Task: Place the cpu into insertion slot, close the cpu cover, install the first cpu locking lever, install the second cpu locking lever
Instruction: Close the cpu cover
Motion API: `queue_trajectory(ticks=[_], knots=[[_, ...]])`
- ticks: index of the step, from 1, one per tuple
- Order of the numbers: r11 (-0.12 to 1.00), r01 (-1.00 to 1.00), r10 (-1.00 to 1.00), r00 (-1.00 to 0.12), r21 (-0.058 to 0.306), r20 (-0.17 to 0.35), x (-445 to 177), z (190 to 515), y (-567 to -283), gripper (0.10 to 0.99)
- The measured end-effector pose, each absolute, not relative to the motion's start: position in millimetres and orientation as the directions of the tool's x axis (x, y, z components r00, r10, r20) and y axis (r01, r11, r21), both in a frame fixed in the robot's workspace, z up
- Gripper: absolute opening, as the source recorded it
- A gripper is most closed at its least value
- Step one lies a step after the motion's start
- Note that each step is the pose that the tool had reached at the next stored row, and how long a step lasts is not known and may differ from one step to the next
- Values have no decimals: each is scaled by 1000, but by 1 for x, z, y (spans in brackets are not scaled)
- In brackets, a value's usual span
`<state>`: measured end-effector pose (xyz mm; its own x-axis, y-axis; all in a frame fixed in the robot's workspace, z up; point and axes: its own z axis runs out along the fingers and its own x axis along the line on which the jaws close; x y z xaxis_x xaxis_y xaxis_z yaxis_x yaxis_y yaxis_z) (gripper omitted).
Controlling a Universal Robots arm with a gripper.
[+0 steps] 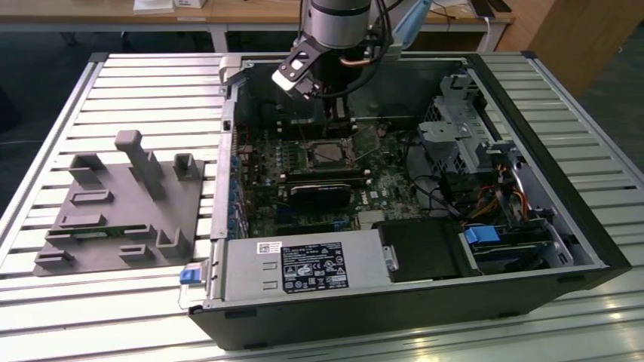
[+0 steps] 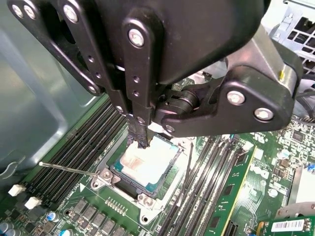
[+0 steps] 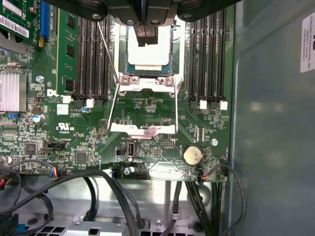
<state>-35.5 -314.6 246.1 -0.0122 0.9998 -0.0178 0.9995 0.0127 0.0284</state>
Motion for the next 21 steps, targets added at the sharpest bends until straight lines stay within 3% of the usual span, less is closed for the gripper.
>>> queue_trajectory(ticks=[21], knots=[[13,1000,1000,-12,13,-20,-19,250,-314,106]])
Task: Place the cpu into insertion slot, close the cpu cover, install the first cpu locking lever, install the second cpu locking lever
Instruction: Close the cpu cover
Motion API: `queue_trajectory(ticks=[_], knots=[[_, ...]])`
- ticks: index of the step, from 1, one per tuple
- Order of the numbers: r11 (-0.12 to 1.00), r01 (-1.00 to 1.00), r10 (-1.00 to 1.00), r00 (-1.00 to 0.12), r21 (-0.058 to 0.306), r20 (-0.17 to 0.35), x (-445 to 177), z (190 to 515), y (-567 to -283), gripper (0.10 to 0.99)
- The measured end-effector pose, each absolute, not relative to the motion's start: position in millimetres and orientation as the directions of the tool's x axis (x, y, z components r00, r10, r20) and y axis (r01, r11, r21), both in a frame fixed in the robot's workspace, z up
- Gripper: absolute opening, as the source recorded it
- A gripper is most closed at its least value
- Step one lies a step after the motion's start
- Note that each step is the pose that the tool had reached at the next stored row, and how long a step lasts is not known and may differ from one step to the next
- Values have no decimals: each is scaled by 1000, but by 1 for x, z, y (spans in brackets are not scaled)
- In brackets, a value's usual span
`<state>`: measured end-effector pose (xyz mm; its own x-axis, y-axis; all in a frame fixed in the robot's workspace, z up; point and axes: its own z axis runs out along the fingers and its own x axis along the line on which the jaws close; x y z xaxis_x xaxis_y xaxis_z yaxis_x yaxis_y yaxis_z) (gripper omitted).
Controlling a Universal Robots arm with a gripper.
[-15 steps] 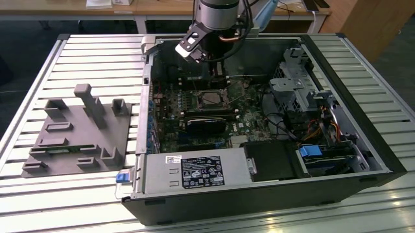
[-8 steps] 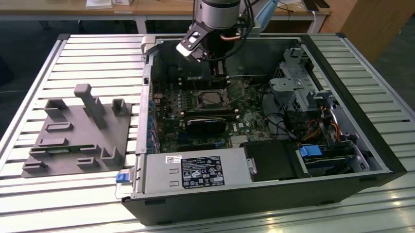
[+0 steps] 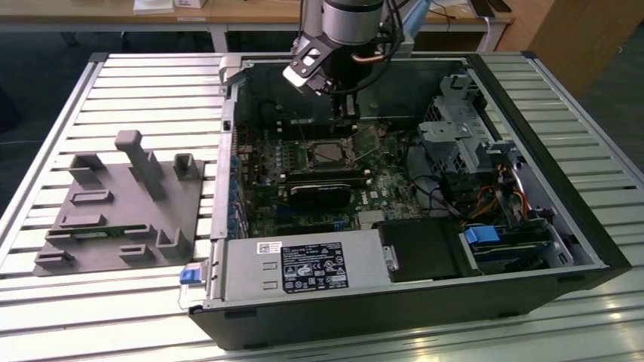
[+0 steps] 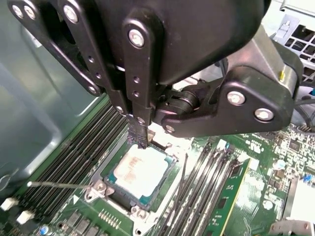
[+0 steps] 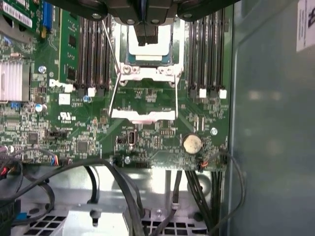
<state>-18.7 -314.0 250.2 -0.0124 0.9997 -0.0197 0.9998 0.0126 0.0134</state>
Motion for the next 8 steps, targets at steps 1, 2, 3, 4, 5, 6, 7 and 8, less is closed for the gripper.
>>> queue_trajectory(ticks=[1,2,3,4,5,6,7,8], knots=[[13,1000,1000,-12,12,-20,-17,250,-314,106],[13,1000,1000,-13,10,-20,-15,250,-314,106],[13,1000,1000,-13,10,-20,-14,250,-314,106],[13,1000,1000,-13,10,-20,-13,250,-314,106],[13,1000,1000,-12,10,-20,-12,250,-314,106],[13,1000,1000,-12,10,-19,-10,250,-314,106],[13,1000,1000,-12,9,-18,-10,250,-314,106],[13,1000,1000,-13,9,-17,-9,250,-314,106]])
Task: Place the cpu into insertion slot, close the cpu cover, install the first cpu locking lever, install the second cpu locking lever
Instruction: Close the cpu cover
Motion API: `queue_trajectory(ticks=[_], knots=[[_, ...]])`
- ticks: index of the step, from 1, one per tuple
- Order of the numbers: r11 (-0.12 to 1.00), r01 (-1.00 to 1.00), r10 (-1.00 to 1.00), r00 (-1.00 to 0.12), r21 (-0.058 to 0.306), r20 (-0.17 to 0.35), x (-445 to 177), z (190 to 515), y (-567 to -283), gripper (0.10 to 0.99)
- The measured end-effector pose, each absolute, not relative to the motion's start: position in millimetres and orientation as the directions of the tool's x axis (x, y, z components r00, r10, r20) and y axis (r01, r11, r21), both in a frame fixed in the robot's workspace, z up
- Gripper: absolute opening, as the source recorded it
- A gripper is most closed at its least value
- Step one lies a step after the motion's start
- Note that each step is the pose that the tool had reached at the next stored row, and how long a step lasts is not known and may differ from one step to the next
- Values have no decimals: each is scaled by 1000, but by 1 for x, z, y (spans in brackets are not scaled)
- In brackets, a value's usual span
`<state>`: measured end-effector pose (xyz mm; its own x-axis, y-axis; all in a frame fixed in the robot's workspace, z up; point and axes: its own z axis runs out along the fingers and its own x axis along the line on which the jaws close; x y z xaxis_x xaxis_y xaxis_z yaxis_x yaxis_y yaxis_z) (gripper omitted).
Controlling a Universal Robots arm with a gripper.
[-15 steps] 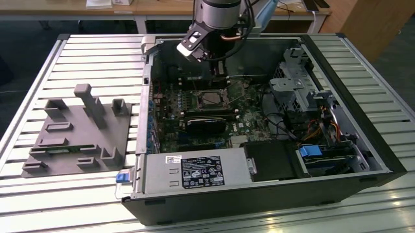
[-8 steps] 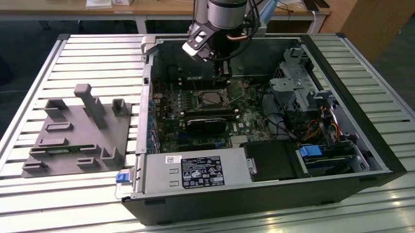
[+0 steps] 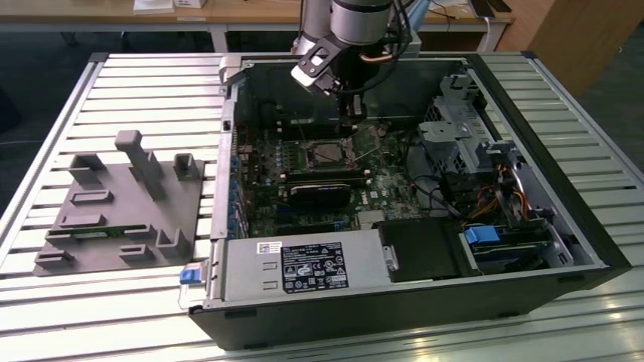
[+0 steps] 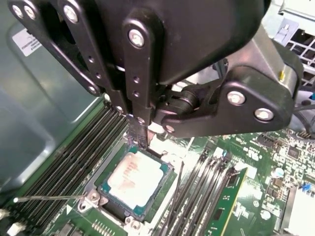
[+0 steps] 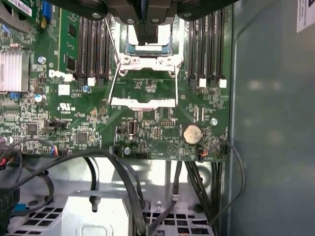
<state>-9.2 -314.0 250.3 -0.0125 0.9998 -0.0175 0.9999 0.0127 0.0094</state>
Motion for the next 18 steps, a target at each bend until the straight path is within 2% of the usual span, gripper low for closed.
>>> queue_trajectory(ticks=[18], knots=[[13,1000,1000,-13,9,-17,21,256,-314,106]])
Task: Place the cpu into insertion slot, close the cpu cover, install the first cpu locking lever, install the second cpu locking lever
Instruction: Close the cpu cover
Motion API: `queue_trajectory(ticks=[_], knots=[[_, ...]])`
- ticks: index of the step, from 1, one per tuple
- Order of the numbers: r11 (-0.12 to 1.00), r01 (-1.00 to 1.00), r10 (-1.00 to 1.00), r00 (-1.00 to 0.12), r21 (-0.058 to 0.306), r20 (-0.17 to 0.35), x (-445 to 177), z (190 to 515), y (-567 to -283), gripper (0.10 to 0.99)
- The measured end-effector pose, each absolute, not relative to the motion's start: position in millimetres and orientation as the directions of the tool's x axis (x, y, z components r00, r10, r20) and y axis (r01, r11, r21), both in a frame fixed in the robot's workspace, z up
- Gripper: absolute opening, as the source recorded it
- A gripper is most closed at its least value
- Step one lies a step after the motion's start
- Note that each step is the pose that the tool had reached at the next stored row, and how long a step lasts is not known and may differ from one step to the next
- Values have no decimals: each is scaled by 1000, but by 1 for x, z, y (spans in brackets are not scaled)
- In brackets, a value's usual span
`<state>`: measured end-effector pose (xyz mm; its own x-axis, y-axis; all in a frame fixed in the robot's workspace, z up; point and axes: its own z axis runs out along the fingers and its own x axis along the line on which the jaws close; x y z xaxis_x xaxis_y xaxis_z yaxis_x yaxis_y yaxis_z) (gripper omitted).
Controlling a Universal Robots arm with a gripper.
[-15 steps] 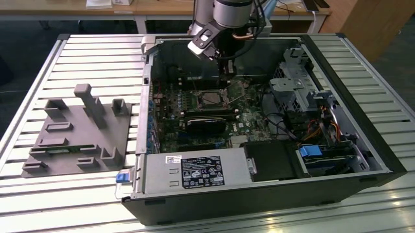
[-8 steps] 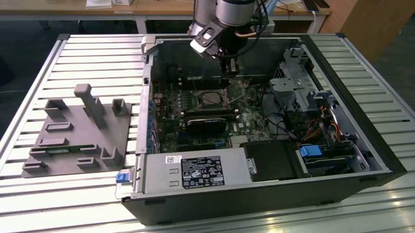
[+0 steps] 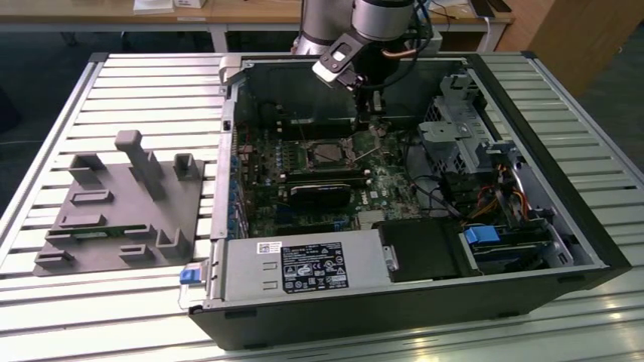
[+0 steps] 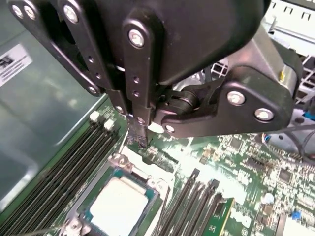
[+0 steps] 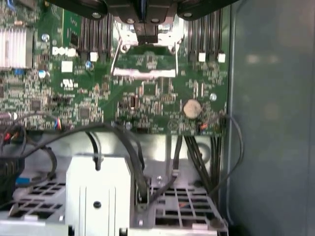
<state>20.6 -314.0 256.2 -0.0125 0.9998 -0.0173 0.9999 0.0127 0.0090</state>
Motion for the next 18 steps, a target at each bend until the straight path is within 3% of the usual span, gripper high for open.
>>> queue_trajectory(ticks=[18], knots=[[37,999,999,-36,10,-17,51,252,-314,106]])
